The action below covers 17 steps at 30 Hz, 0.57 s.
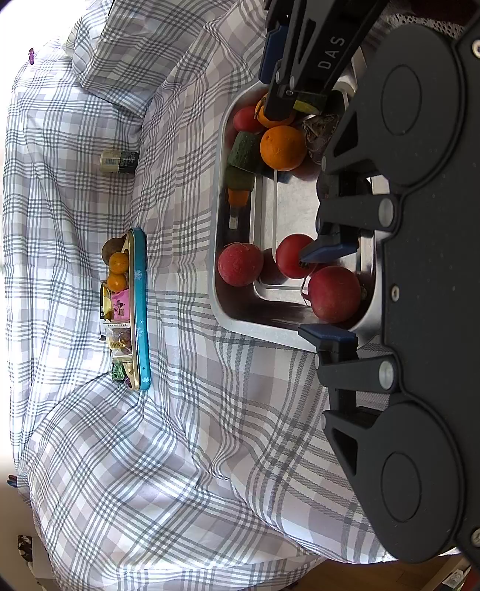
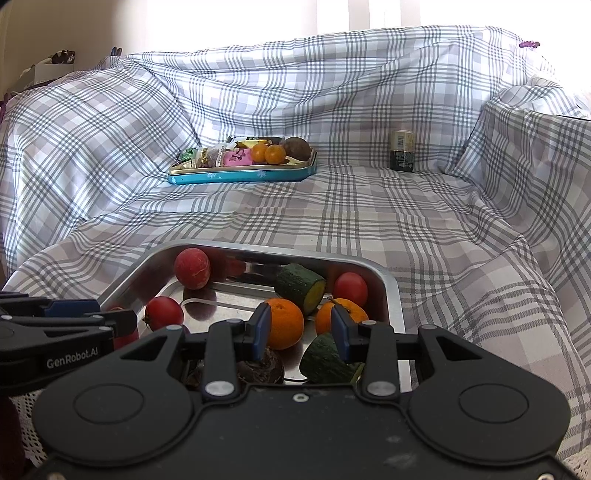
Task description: Organize fruits
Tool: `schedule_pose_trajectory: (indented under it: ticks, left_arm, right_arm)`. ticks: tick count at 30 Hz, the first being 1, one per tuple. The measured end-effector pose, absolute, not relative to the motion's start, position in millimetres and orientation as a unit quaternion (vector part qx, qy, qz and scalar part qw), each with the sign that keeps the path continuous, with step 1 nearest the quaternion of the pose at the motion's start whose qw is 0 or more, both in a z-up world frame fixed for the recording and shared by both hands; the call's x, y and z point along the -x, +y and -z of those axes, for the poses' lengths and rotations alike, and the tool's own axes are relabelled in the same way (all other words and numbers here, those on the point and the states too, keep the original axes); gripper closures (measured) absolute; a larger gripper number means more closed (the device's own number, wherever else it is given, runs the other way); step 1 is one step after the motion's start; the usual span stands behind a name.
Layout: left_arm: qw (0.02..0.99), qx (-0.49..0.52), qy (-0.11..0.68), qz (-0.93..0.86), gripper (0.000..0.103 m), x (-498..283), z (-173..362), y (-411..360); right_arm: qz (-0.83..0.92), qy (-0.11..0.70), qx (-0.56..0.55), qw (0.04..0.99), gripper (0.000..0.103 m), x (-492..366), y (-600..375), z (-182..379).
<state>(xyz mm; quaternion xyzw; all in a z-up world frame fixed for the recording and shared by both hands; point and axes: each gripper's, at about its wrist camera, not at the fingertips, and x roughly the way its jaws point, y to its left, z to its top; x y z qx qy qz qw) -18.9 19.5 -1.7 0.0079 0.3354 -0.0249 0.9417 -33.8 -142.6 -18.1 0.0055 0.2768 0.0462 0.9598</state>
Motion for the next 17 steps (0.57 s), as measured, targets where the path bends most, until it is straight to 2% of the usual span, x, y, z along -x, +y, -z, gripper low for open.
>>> schedule_pose_trajectory:
  ticks: [17]
  left_arm:
    - [0.945,-0.008,0.326,0.012,0.056,22.7,-1.1,18.9]
  right_arm:
    - [-0.041,0.283,-0.002,0.958,0.065,35.0,-142.7,17.9]
